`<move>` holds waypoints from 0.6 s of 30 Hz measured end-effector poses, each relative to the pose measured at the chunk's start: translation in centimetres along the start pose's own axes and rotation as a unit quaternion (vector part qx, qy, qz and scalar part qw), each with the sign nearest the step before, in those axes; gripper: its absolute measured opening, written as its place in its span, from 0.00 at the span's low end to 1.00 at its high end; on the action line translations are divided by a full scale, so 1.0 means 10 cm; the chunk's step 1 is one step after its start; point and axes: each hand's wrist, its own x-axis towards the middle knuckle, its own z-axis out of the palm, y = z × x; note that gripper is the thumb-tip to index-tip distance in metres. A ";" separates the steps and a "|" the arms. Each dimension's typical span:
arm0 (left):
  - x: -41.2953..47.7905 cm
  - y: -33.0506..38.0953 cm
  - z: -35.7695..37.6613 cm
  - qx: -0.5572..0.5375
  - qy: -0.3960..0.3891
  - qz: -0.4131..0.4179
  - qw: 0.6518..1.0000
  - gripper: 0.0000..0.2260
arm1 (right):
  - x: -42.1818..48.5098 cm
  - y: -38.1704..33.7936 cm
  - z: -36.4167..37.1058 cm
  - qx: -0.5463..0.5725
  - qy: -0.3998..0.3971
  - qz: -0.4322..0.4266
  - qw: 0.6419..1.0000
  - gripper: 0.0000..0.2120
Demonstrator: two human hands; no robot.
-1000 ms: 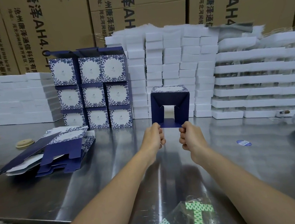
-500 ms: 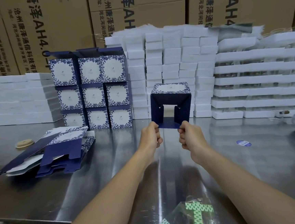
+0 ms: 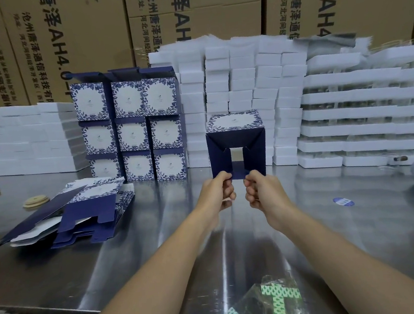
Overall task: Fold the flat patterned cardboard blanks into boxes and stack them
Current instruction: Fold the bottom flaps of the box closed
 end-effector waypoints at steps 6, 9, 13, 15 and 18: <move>0.06 -0.05 -0.06 -0.012 0.068 0.076 0.995 0.28 | 0.05 0.05 -0.09 -0.060 -0.007 0.040 0.997 0.09; 0.08 -0.02 -0.10 -0.036 0.080 0.089 0.992 0.23 | 0.07 0.14 -0.08 -0.140 -0.027 0.051 0.989 0.10; 0.08 -0.05 -0.13 -0.004 0.066 0.092 0.994 0.26 | 0.15 0.28 -0.13 -0.249 0.018 -0.020 0.968 0.19; 0.08 -0.09 -0.14 0.065 0.058 0.095 0.992 0.27 | 0.20 0.31 -0.18 -0.288 0.046 -0.087 0.952 0.27; 0.11 -0.17 -0.16 0.186 0.049 0.102 0.976 0.26 | 0.24 0.30 -0.23 -0.265 0.067 -0.141 0.952 0.23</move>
